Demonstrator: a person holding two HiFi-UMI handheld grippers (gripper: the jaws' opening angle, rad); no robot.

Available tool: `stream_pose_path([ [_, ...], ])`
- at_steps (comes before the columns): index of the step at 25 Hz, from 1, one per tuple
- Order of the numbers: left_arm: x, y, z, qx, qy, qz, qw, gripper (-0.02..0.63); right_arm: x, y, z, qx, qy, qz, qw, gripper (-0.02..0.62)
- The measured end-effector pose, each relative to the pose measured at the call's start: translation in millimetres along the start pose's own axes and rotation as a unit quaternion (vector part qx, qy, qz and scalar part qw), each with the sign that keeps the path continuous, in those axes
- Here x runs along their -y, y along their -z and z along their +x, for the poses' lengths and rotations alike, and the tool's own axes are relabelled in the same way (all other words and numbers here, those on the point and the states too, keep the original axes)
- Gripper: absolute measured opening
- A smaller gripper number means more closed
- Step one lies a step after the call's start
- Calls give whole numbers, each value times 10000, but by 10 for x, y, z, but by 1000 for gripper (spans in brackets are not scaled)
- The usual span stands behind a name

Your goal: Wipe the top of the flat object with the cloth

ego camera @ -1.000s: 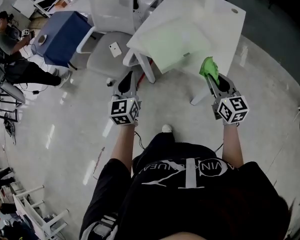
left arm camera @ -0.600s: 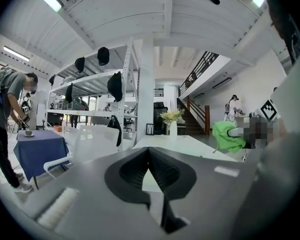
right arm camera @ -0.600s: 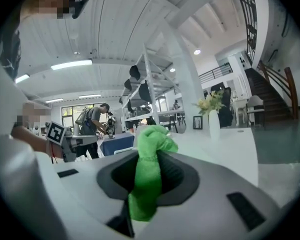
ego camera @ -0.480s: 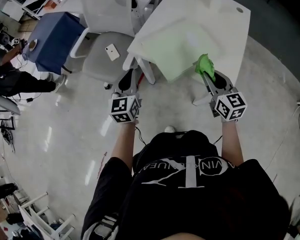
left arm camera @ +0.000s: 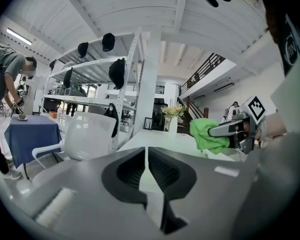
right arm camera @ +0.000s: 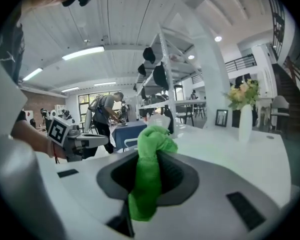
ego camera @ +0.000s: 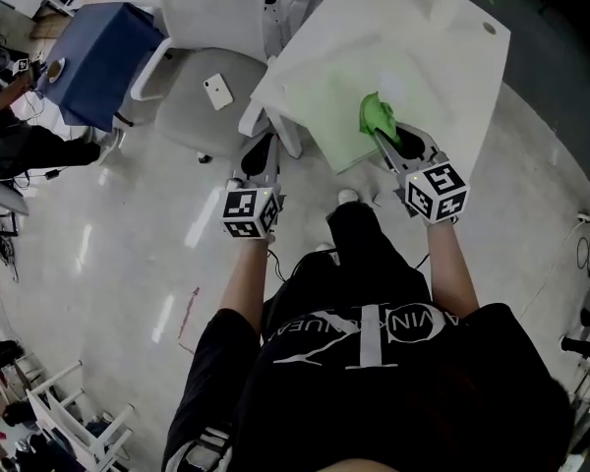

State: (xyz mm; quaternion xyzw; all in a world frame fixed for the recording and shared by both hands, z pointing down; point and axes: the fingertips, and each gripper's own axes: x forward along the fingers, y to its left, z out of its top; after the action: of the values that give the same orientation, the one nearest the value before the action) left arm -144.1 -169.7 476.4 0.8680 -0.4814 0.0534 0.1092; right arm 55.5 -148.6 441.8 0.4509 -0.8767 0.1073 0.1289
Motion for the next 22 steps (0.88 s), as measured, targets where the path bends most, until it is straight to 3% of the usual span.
stream_pose_path([
  [3, 4, 132, 176, -200, 55, -112, 9997, 35, 25, -11, 293, -138, -306, -97, 9994, 72],
  [5, 13, 221, 304, -351, 46, -327, 9988, 156, 26, -8, 483, -292, -546, -207, 9979, 72],
  [7, -8, 320, 447, -489, 12, -603, 9970, 193, 19, 9, 701, -469, -755, -331, 9955, 72],
  [16, 25, 642, 786, -794, 108, -1205, 9895, 215, -278, -40, 1500, -871, -1484, -643, 9830, 72],
  [22, 32, 660, 863, -793, 71, -1319, 9881, 214, -432, 25, 1842, -1281, -1754, -807, 9728, 72],
])
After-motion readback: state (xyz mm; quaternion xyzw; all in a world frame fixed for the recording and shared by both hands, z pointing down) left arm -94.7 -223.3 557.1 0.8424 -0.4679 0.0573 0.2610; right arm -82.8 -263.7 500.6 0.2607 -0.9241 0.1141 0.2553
